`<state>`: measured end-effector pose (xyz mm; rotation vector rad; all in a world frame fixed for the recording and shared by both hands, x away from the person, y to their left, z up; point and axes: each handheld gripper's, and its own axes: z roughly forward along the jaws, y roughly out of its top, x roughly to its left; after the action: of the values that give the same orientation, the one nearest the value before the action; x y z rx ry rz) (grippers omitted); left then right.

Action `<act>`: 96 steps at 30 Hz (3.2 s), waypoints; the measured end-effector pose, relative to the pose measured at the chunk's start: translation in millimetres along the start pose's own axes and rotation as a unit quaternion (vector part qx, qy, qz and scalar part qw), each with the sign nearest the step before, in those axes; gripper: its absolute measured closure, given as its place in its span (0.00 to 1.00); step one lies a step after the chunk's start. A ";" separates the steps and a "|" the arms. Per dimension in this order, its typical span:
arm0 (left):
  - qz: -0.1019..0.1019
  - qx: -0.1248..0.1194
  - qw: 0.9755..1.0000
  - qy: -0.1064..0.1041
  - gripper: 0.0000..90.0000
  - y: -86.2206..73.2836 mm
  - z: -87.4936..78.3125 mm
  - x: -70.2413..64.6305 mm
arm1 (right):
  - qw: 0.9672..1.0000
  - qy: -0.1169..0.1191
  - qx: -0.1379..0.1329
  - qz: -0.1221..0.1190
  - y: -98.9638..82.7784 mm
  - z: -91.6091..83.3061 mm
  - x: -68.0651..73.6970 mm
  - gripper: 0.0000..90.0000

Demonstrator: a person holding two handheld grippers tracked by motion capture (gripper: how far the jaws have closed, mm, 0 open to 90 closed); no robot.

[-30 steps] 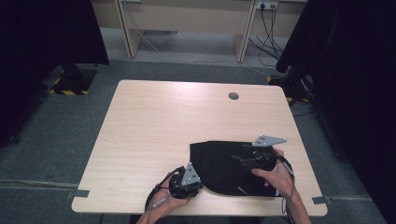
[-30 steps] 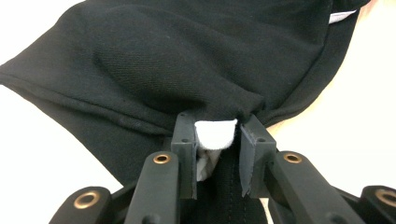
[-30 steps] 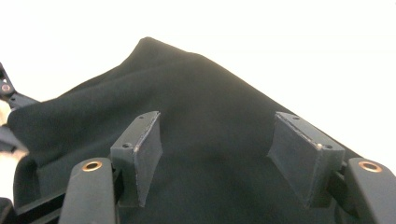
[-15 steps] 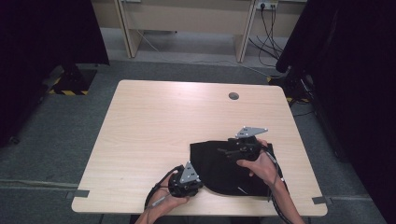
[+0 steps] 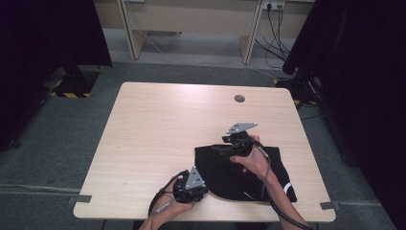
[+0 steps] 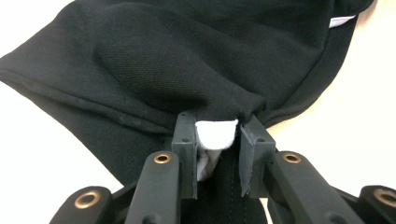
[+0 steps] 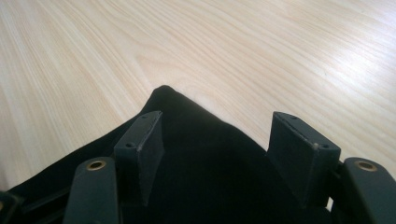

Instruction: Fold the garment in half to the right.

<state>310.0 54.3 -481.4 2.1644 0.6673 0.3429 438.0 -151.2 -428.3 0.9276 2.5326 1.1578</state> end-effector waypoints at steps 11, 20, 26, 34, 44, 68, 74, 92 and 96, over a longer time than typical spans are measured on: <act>-0.001 0.000 1.000 -0.006 0.79 -0.1 0.4 -0.6 | 0.999 0.015 0.024 -0.017 21.5 39.3 9.2 0.41; 0.003 0.000 1.000 -0.004 0.79 -0.1 0.4 -1.6 | 0.998 0.028 0.050 -0.025 24.2 67.0 19.0 0.43; 0.002 0.000 1.000 -0.004 0.79 -0.1 0.3 -1.6 | 0.996 0.030 0.074 -0.049 23.3 80.2 21.8 0.62; 0.008 -0.006 1.000 0.003 0.79 -0.5 -1.2 -3.1 | 0.994 0.051 0.067 -0.074 20.9 77.5 24.9 0.93; 0.017 -0.038 0.999 0.008 0.82 17.1 -34.7 9.5 | 0.996 0.066 0.003 -0.062 37.7 50.9 23.5 0.95; 0.063 -0.005 0.997 -0.034 0.82 106.9 -20.0 -16.4 | 0.995 0.036 -0.084 -0.035 29.3 -44.0 -14.5 0.95; 0.068 -0.005 0.996 -0.055 0.82 117.9 2.9 -29.4 | 0.996 0.024 -0.090 -0.016 4.5 -61.8 -29.8 0.95; 0.010 -0.057 0.994 -0.089 0.35 114.2 31.7 -31.2 | 0.998 -0.047 -0.035 0.037 -36.7 -64.0 -55.3 0.52; -0.017 -0.082 0.993 -0.087 0.32 111.7 9.8 -17.5 | 0.997 -0.057 -0.034 0.043 -36.9 -69.6 -56.8 0.48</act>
<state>338.6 -19.7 -400.3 1.9964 0.5573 0.1812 436.0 -247.0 -412.7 1.0643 2.3702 1.1719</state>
